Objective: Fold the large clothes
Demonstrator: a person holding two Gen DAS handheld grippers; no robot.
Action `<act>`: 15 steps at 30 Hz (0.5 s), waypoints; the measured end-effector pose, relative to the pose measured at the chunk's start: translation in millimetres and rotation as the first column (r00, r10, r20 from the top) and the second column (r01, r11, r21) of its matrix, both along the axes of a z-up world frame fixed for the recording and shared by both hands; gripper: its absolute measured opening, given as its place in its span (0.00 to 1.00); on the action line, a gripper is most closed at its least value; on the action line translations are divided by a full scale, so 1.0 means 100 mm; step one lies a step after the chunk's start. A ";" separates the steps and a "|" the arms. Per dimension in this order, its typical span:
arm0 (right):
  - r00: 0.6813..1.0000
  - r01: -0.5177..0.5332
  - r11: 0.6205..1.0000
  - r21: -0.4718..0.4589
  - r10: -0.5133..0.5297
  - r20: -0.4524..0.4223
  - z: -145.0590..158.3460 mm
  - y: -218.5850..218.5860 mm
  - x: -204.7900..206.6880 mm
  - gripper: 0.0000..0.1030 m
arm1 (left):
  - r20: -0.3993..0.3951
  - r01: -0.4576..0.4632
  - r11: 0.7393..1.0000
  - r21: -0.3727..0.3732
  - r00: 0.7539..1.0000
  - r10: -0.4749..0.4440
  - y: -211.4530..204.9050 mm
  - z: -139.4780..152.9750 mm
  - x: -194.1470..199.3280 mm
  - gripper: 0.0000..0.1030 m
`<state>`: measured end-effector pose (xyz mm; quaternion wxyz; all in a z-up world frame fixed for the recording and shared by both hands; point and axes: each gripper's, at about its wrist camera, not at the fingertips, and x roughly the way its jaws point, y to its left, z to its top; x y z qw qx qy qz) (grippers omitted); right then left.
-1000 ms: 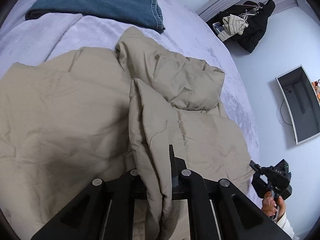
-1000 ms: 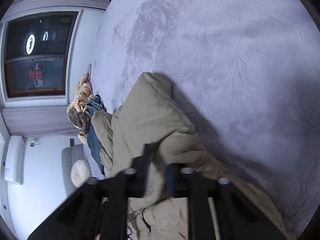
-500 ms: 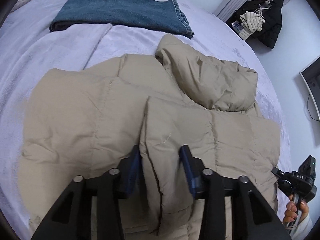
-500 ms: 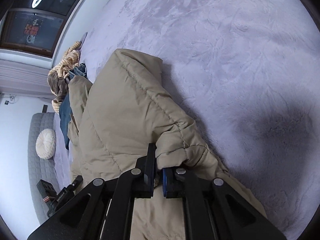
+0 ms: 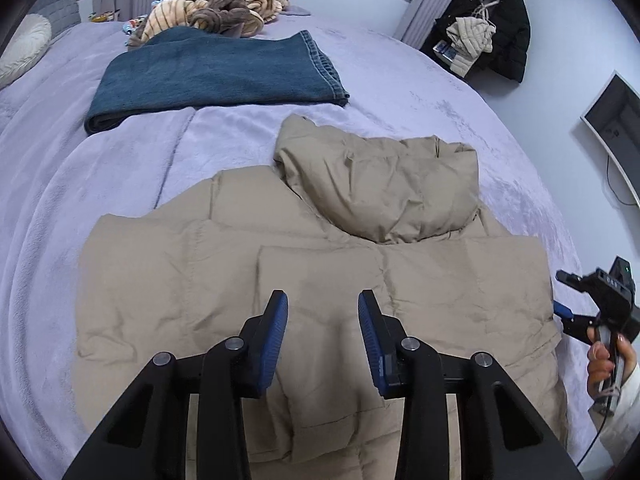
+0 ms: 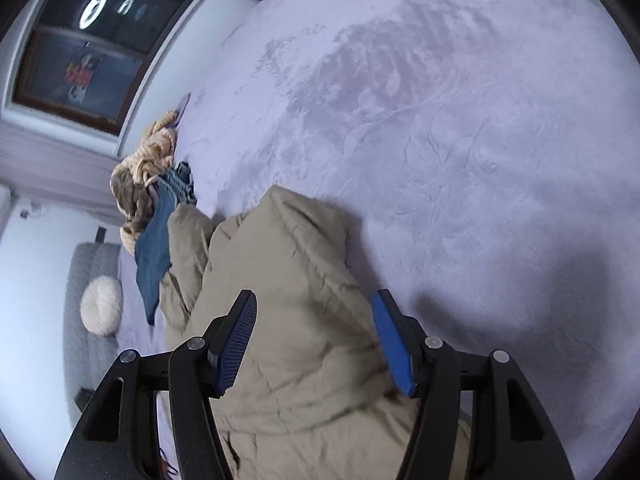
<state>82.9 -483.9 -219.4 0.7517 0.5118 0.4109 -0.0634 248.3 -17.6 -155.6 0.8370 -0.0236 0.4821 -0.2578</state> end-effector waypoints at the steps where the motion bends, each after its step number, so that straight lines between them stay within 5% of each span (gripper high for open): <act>1: 1.000 0.010 0.998 0.055 -0.009 -0.011 -0.10 -0.02 0.09 0.57 | 0.002 0.001 1.000 0.028 1.000 -0.001 -0.07 -0.05 0.00 0.38; 2: 1.000 0.006 0.995 0.098 -0.006 0.001 -0.14 0.00 0.16 0.27 | 0.010 -0.003 0.998 0.070 1.000 0.002 -0.12 -0.12 0.01 0.38; 3: 1.000 -0.014 0.995 0.100 0.013 0.018 -0.12 0.04 0.24 0.18 | 0.016 -0.004 0.994 0.111 1.000 0.002 -0.15 -0.20 0.03 0.38; 8: 0.988 -0.142 0.970 -0.198 0.126 -0.091 -0.11 0.17 0.50 0.13 | 0.003 -0.003 0.992 0.125 1.000 0.003 -0.21 -0.49 0.18 0.38; 11: 0.987 -0.129 0.974 -0.187 0.109 -0.115 -0.34 0.08 0.54 0.13 | 0.014 -0.001 0.990 0.142 1.000 -0.001 -0.27 -0.53 0.19 0.38; 15: 0.989 -0.111 0.966 -0.234 0.084 -0.121 -0.16 0.08 0.44 0.17 | 0.027 -0.018 0.986 0.163 1.000 0.014 -0.20 -0.39 0.12 0.38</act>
